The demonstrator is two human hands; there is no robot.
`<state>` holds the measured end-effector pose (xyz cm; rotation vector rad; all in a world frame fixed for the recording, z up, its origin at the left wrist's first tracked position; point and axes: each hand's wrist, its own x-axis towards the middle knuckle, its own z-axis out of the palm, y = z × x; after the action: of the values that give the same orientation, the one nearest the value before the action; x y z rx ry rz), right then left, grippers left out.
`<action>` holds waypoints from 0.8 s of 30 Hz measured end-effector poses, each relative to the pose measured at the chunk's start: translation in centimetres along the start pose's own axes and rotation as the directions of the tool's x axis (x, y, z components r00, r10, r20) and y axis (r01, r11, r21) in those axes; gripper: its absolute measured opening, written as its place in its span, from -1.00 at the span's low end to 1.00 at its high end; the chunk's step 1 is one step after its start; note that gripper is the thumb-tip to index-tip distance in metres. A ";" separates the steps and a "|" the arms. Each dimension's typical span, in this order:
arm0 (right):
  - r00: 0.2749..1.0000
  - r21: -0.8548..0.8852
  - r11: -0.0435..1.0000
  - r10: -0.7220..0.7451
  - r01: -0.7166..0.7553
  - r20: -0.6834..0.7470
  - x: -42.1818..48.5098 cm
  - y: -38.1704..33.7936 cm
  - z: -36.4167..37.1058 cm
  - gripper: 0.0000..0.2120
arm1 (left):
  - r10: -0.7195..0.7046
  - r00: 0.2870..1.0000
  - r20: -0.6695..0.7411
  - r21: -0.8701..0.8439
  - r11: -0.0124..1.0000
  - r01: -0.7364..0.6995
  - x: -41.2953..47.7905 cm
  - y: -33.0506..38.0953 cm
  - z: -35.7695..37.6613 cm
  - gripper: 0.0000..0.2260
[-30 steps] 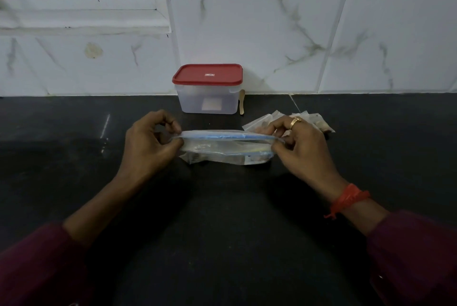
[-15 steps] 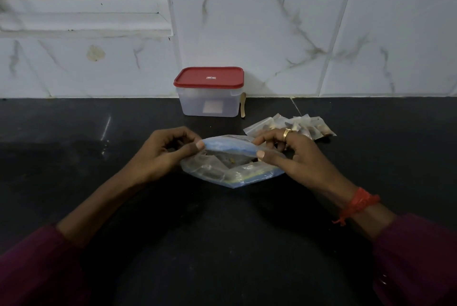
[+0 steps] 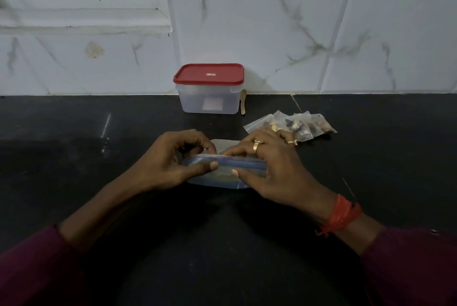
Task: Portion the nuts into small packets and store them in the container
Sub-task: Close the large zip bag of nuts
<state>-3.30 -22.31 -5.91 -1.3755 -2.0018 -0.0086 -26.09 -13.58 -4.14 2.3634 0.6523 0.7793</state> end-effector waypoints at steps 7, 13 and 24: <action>0.997 -0.059 0.997 0.045 -0.048 -0.058 0.4 0.2 -1.5 -0.77 | -0.030 0.997 -0.073 -0.026 0.999 0.028 0.1 0.1 0.1 -0.92; 0.972 -0.226 0.966 0.076 -0.127 -0.221 1.1 2.5 -3.8 -0.43 | -0.052 0.986 -0.156 0.020 0.998 0.055 0.2 0.1 -0.6 -0.78; 0.944 0.392 0.866 0.229 -0.310 0.240 1.4 5.1 -5.0 -0.72 | -0.186 0.960 -0.210 -0.015 0.982 0.187 0.3 -0.8 -0.8 -0.64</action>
<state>3.31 -20.77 -3.23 -1.3868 -1.7917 0.6714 -26.61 -12.56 -4.00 2.2013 0.9510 0.9506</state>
